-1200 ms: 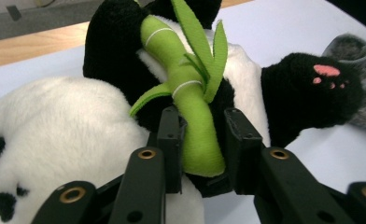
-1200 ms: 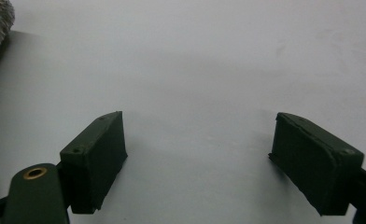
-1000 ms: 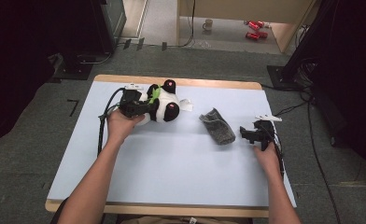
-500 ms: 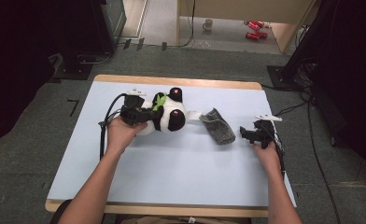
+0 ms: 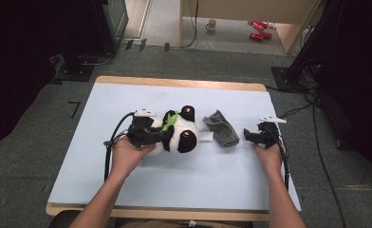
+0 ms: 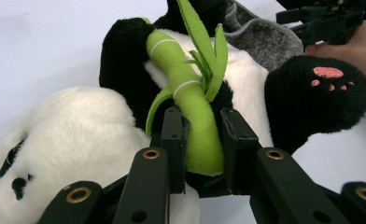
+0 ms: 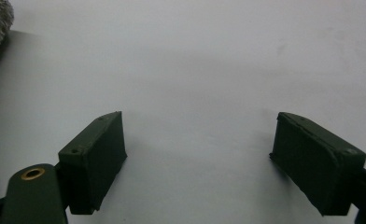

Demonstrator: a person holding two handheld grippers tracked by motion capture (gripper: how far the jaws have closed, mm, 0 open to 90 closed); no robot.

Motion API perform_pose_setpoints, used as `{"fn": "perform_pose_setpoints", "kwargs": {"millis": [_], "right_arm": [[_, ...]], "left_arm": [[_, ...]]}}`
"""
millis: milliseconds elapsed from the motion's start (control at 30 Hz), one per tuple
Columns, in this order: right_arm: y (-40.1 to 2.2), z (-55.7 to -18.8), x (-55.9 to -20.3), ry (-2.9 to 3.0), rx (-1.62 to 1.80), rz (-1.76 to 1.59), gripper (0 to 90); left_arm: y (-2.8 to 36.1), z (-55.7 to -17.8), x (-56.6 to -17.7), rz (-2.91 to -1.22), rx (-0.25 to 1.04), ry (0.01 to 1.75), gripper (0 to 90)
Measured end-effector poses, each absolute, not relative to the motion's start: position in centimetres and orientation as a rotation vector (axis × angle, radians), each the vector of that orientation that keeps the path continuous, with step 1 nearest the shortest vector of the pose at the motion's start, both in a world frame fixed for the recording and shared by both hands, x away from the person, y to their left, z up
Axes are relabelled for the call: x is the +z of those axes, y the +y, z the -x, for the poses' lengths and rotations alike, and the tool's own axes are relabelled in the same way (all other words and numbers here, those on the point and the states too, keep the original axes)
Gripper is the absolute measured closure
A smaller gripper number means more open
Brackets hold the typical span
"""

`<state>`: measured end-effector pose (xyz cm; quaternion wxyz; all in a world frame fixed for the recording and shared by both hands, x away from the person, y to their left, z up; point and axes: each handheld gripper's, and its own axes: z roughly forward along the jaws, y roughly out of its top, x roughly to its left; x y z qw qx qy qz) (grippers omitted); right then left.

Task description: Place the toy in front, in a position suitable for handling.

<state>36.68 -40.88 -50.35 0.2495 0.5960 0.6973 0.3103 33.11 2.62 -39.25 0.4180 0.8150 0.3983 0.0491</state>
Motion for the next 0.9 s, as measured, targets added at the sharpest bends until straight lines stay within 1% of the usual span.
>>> {"fn": "perform_pose_setpoints", "kwargs": {"millis": [100,200,233,267,300,433,467,533,767,900], "right_arm": [[-40.9,-36.7,-50.3,1.9,0.843,-1.626,16.6],[-40.8,-36.9,-50.1,1.897,0.831,-1.65,17.5],[-40.7,-37.0,-50.0,1.902,0.824,-1.657,19.9],[-40.7,-37.0,-49.8,1.921,0.834,-1.652,25.0],[-40.6,-36.9,-49.6,1.932,0.848,-1.635,27.3],[-40.2,-36.6,-48.4,1.903,0.949,-1.607,28.7],[-40.1,-36.6,-48.0,1.901,0.976,-1.613,28.5],[-39.7,-37.0,-47.2,1.95,0.978,-1.65,25.1],[-38.0,-36.9,-45.6,1.997,1.064,-1.579,25.3],[-36.9,-36.8,-44.6,2.017,1.158,-1.542,25.3]], "left_arm": [[2.3,-33.0,-39.9,-2.052,0.103,0.998,73.9],[1.9,-32.6,-40.2,-2.059,0.123,0.978,72.8],[1.9,-32.6,-40.3,-2.057,0.126,0.976,71.5],[2.0,-32.6,-40.3,-2.055,0.121,0.975,70.6],[2.1,-32.7,-40.3,-2.05,0.115,0.975,69.5],[2.1,-32.6,-40.4,-2.039,0.12,0.972,62.9],[2.1,-32.6,-40.4,-2.043,0.131,0.965,61.6],[2.1,-32.5,-40.3,-2.043,0.132,0.959,58.4],[2.9,-32.6,-39.5,-2.029,0.105,0.937,46.2],[3.6,-32.4,-39.3,-2.034,0.122,0.902,44.4]]}}
